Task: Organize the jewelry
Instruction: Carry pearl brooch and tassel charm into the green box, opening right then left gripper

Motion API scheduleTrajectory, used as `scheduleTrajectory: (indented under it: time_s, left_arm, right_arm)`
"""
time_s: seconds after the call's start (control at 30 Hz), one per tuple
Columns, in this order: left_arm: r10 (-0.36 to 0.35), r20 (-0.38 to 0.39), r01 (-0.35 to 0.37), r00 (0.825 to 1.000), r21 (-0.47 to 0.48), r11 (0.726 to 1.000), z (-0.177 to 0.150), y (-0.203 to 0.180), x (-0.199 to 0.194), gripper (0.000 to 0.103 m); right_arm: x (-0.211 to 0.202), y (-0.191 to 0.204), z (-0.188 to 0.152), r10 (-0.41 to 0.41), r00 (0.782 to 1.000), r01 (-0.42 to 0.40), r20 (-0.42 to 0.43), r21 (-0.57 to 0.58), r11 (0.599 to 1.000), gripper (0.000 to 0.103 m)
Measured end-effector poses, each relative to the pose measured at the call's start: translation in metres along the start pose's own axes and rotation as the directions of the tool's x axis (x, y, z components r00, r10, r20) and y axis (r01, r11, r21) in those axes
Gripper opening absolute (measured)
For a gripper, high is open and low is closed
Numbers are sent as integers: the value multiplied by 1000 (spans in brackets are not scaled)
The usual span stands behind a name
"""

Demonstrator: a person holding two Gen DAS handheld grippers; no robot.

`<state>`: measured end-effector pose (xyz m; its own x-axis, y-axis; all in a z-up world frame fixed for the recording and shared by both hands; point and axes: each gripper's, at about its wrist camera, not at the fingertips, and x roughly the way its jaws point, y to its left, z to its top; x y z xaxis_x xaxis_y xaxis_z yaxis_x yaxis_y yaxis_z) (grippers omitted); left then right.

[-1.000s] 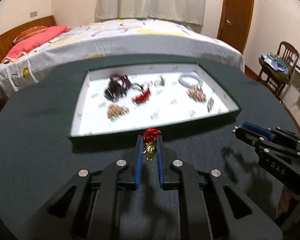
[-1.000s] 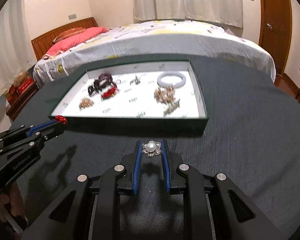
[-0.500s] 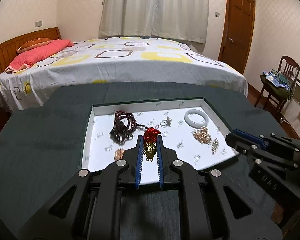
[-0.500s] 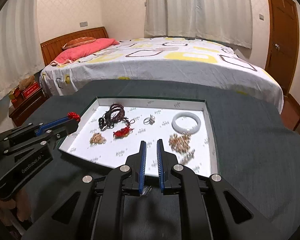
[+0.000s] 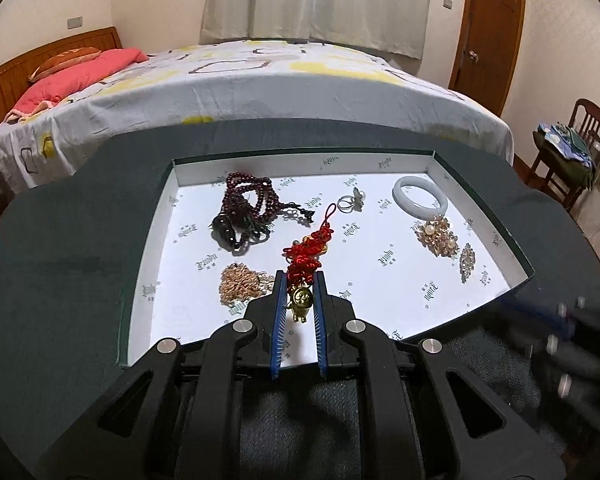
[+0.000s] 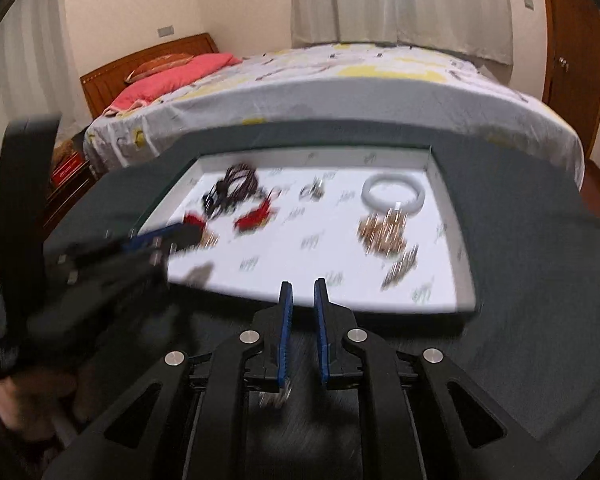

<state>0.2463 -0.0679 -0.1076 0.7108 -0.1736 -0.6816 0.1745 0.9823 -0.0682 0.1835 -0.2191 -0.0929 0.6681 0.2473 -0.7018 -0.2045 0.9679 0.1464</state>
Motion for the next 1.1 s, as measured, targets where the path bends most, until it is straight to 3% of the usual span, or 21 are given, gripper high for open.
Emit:
scheduleTrajectory:
  time_s: [0.13,0.17,0.23,0.43,0.5,0.57,0.6,0.9,1.1]
  left_arm:
    - [3,4,-3,1000,-11,1000,-6,3,-10,13]
    - [5,5,-4,1000,-13,1000,-9,4,-14,13]
    - [5,4,-5,1000,-19,1000,-13,6,-19,13]
    - [6,-14,-6,1000,-28,1000,-25,11,-27,13]
    - [4,-16,-5,1000,-27,1000,-26,10,-27,13]
    - [1,-18,-1,1000,-26,1000,-27,10,-27,13]
    - [0,-17,0,1000,-26,1000,-26,9,-28,13]
    - [-7,-5,7,1000,-21,1000,-23,7,-30,13]
    - [-16,17,16,1000,1,1000,-10,0,-30,13]
  right_arm:
    - [6,7,-22,12,998,-13,-54,-4,1000,16]
    - [7,8,-25,12,998,-12,-61,-6,1000,30]
    - [10,10,-31,13,998,-13,-68,-5,1000,40]
    - [13,17,-34,17,996,-20,-87,-31,999,40]
    - [15,20,-37,3,996,-8,-94,-51,999,35]
    - [15,21,-41,-6,995,0,-100,-63,998,18]
    - [15,22,-42,-13,995,6,-98,-72,997,17]
    - [-1,18,-36,-34,998,31,-47,-70,997,16]
    - [-14,13,-4,-49,998,52,37,-76,996,16]
